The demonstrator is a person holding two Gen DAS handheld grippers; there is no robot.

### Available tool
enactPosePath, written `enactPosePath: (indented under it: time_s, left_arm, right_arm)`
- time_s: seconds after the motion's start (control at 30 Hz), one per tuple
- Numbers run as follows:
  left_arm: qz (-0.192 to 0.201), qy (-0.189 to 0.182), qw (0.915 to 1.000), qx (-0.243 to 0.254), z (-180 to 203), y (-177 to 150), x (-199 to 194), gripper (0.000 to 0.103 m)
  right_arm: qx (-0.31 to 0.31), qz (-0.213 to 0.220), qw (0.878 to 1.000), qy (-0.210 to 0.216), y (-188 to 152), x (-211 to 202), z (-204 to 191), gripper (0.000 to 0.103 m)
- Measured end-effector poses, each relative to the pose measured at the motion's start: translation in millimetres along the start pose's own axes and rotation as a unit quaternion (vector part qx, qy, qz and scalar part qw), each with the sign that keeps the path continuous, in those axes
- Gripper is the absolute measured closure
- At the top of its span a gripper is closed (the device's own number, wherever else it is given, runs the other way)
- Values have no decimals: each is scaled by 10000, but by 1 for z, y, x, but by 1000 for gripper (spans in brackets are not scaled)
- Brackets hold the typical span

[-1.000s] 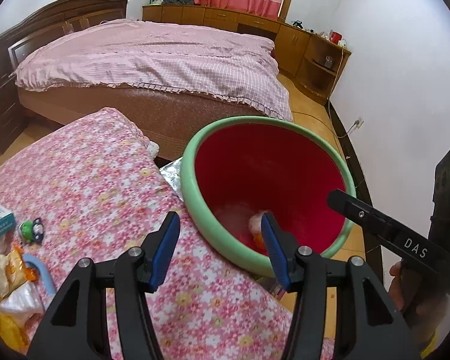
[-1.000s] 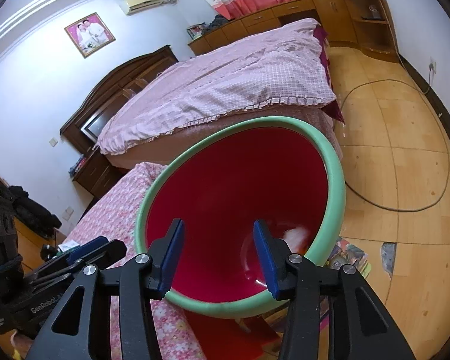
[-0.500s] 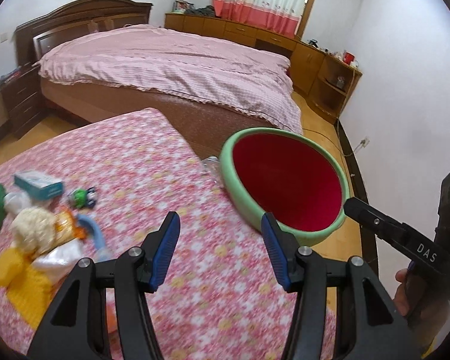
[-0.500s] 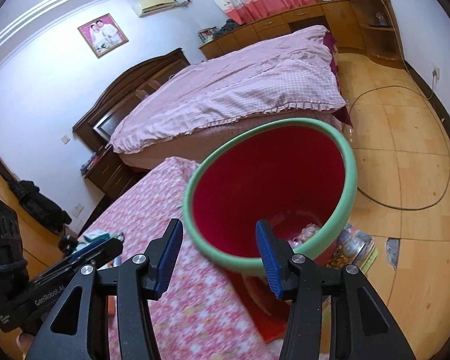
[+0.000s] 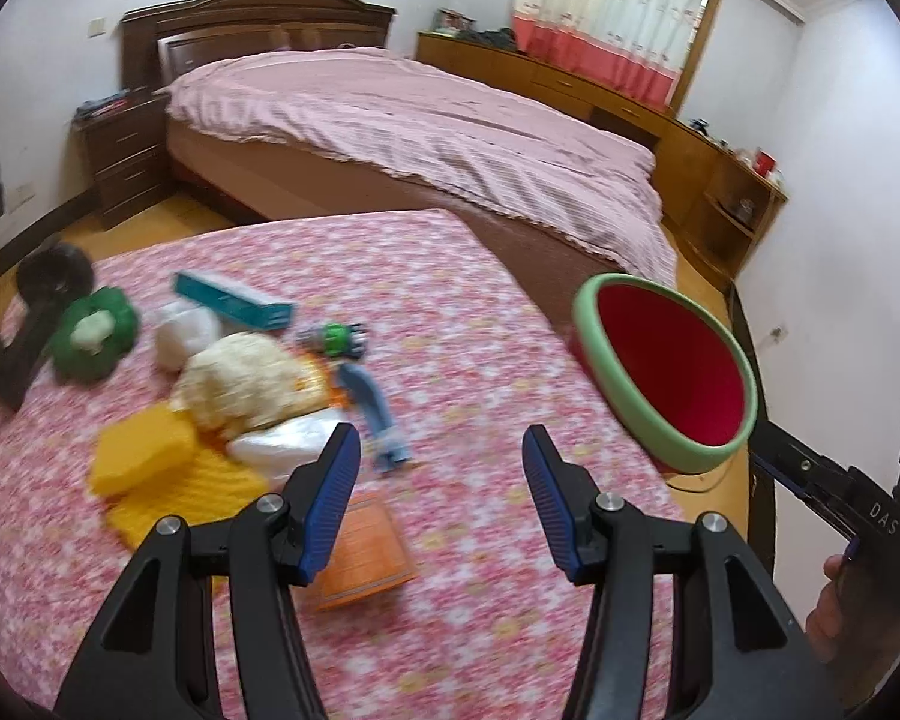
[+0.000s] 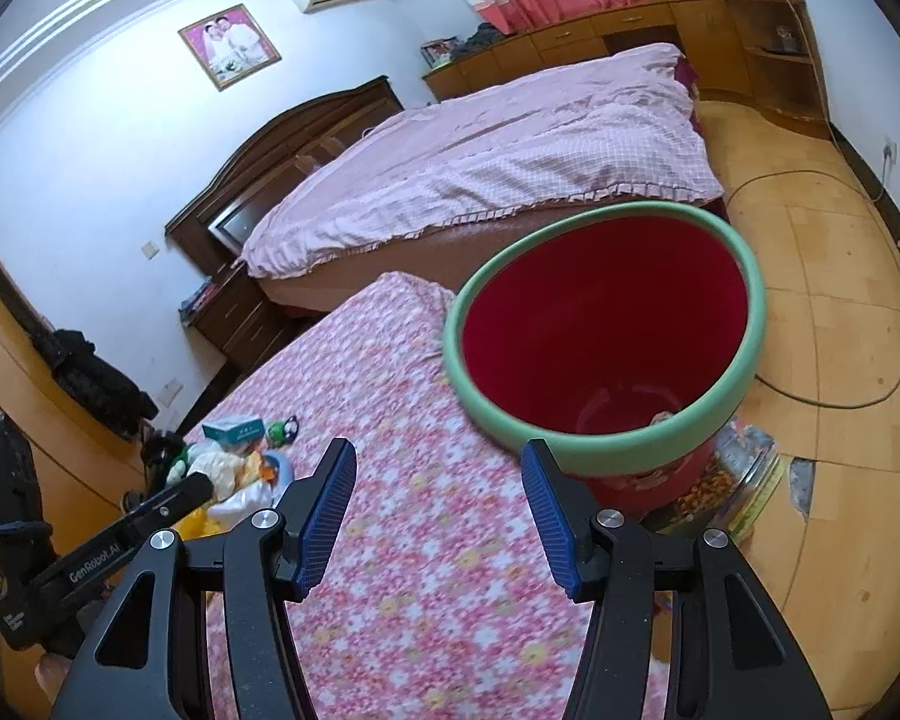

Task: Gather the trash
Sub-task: 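Move both tools back to the table, then grasp a yellow foam net with the left tool while the right tool approaches the orange box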

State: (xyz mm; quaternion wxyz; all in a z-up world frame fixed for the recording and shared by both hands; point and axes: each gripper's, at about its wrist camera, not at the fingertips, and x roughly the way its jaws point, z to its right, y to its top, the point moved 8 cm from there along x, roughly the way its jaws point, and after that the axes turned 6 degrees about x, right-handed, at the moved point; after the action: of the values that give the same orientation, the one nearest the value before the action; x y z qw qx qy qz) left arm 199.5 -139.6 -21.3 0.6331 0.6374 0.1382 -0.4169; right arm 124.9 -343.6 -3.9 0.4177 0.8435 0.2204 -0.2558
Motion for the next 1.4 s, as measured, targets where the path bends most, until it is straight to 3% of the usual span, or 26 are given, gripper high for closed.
enactPosePath:
  time_s: [0.37,0.57,0.93,1.2,1.27,1.4]
  left_arm:
    - [-179,720,9952,-636,-84,-45,-9,47]
    - [-377,1399,9851,-928,-121,-70,-2,47]
    - [-621,1291,9773,-1560,-145,-83,25,46]
    - [-462,1185,9805,-1501,-141,-74,34,44]
    - [-419,1108,9824,-1441,-138,-72,35,49]
    - [-352,786,9868,-1374,-129,-71,35,76]
  right_arm:
    - [-2,-385,9993,8,-38,14,-8,44]
    - [-187,-585,9981,-38,-59,25,-14,44]
    - [-184,-830,9963,-142,-75,42,-9,41]
    - [-201,-954,9951,-169,-81,53,-8,41]
    - [-222,-977,9948,-197,-83,55,-8,41]
    - [-248,-987,9945,-238,-84,57,-8,41]
